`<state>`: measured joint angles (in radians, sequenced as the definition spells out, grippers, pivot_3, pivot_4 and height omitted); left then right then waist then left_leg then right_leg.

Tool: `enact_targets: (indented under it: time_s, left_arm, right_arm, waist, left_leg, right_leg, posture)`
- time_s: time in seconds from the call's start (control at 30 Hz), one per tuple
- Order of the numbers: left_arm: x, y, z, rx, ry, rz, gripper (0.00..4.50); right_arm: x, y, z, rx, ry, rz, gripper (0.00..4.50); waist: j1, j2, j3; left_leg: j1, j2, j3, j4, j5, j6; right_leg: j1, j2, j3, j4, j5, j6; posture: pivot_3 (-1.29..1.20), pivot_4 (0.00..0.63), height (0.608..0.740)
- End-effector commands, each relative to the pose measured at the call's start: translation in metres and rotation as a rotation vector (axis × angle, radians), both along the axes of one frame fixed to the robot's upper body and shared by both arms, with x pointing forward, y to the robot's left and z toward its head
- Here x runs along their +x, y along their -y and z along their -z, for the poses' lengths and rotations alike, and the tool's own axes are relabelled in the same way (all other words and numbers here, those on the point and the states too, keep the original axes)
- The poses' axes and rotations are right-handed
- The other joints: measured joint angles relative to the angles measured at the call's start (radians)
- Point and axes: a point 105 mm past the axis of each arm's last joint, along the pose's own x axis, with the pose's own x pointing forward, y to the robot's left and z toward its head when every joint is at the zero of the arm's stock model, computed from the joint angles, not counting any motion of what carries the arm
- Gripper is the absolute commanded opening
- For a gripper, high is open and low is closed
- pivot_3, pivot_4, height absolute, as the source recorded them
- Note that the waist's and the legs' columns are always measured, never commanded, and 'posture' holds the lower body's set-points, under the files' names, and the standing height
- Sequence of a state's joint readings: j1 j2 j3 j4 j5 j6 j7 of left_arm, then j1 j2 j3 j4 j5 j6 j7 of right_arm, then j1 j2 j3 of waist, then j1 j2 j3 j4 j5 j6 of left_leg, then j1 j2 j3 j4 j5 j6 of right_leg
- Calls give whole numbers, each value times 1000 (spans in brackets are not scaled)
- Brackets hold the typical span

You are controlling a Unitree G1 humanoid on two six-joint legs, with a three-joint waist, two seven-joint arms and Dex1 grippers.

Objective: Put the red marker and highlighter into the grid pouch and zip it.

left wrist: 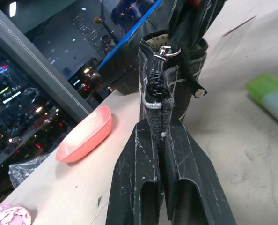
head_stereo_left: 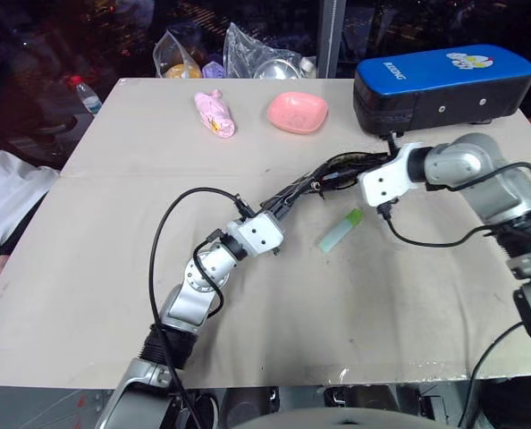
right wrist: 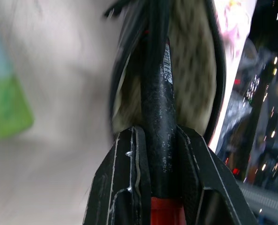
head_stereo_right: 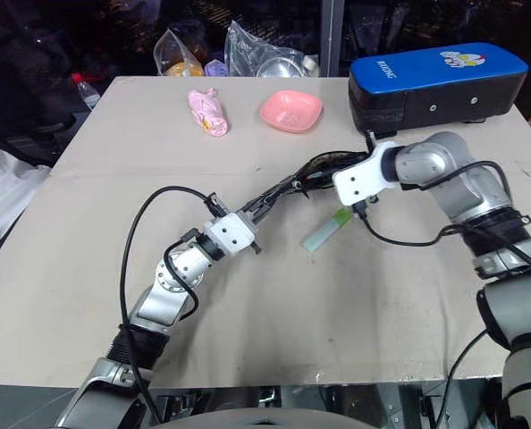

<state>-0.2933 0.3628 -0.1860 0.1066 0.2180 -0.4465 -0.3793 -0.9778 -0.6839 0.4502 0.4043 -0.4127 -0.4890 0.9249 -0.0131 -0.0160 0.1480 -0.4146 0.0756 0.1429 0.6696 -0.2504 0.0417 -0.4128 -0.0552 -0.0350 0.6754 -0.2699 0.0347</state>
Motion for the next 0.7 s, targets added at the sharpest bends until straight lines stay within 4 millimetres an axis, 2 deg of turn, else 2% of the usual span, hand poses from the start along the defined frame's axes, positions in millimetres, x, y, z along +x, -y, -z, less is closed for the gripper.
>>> enact_targets:
  time_s: [0.03,0.17,0.27,0.33,0.4,0.43,0.47,0.63,0.7]
  left_arm:
    - [-4,5,-11,-9,55,25,0]
    - [-4,6,-11,-11,54,30,0]
    - [-3,6,-12,-12,53,24,0]
    - [-2,4,-11,-6,52,13,0]
    - [-2,3,-10,1,50,8,0]
    - [-2,2,-9,1,49,6,0]
    - [-2,2,-8,0,45,3,0]
    - [-2,-4,-4,13,31,-20,0]
    - [-2,-7,-3,16,27,-28,0]
  right_arm:
    - [0,-23,-11,14,58,-74,272]
    - [0,-45,-6,54,66,-138,272]
    - [0,-49,-7,74,56,-155,1739]
    - [1,-46,-20,125,71,-143,2544]
    - [0,-36,-31,167,42,-111,3570]
    - [-1,-31,-36,184,22,-97,3899]
    - [-2,-25,-42,213,-4,-78,4472]
    - [-16,2,-61,375,-217,-4,4472]
    - [-27,11,-59,409,-361,6,4472]
  waist:
    - [0,0,0]
    - [1,0,0]
    - [3,0,0]
    - [3,0,0]
    - [2,0,0]
    - [3,1,1]
    - [3,1,1]
    - [3,1,1]
    - [0,2,1]
  left_leg:
    - [0,0,0,0,0,0]
    - [0,0,1,1,0,0]
    - [0,0,1,1,0,0]
    - [0,0,1,1,0,0]
    - [0,0,1,1,0,0]
    - [0,0,1,1,0,0]
    - [0,0,1,1,0,0]
    - [0,0,0,1,0,0]
    - [0,1,-1,0,0,0]
  right_leg:
    - [0,0,0,0,0,0]
    - [0,0,0,1,0,0]
    - [0,-1,0,1,0,0]
    - [0,-1,0,1,0,0]
    - [0,-1,0,2,0,0]
    - [0,-1,0,2,0,0]
    - [0,-1,0,2,0,0]
    - [0,-1,-1,1,0,0]
    - [0,-1,0,2,0,0]
  posture:
    - [0,150,740]
    - [0,150,740]
    - [0,150,740]
    - [0,150,740]
    - [0,150,740]
    - [0,150,740]
    - [0,150,740]
    - [0,150,740]
    - [0,150,740]
